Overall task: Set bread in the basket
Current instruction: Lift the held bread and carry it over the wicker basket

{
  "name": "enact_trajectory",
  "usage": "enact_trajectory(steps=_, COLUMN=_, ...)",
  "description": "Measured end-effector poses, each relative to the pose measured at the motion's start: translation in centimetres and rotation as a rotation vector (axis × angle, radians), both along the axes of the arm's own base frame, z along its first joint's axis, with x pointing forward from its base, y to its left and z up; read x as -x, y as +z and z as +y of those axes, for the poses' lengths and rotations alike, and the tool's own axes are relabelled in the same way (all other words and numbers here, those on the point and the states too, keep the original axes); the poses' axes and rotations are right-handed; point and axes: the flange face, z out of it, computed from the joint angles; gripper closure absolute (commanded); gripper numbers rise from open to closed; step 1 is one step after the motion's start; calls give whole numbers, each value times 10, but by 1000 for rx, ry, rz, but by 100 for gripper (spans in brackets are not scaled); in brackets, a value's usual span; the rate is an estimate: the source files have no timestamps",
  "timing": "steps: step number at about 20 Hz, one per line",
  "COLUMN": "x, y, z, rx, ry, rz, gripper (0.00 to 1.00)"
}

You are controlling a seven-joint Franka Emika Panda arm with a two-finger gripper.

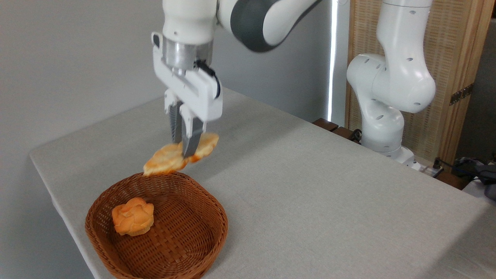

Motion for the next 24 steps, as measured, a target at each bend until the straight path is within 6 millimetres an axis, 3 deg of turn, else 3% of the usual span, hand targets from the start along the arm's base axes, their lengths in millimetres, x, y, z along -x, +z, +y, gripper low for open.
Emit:
enact_trajectory(steps=4, x=-35, y=-31, z=21, rx=-7, ry=67, rz=-58, gripper=72)
enact_trajectory(steps=8, x=-53, y=-43, z=37, rx=-21, ry=83, rz=-95, gripper=72)
enact_trajectory(steps=9, x=-55, y=-46, z=41, rx=-26, ry=74, rz=-97, gripper=67)
enact_trajectory(steps=10, x=-57, y=-48, z=43, rx=-30, ry=66, rz=-96, gripper=54)
enact_trajectory(steps=11, x=-58, y=-51, z=44, rx=-34, ry=56, rz=-95, gripper=50)
enact_trajectory(steps=14, x=-59, y=-57, z=49, rx=-53, ry=2, rz=-97, gripper=46)
enact_trajectory(steps=17, x=-61, y=-58, z=57, rx=-64, ry=-19, rz=-101, gripper=27)
enact_trajectory(steps=24, x=-61, y=-62, z=60, rx=-105, ry=-45, rz=-99, gripper=8)
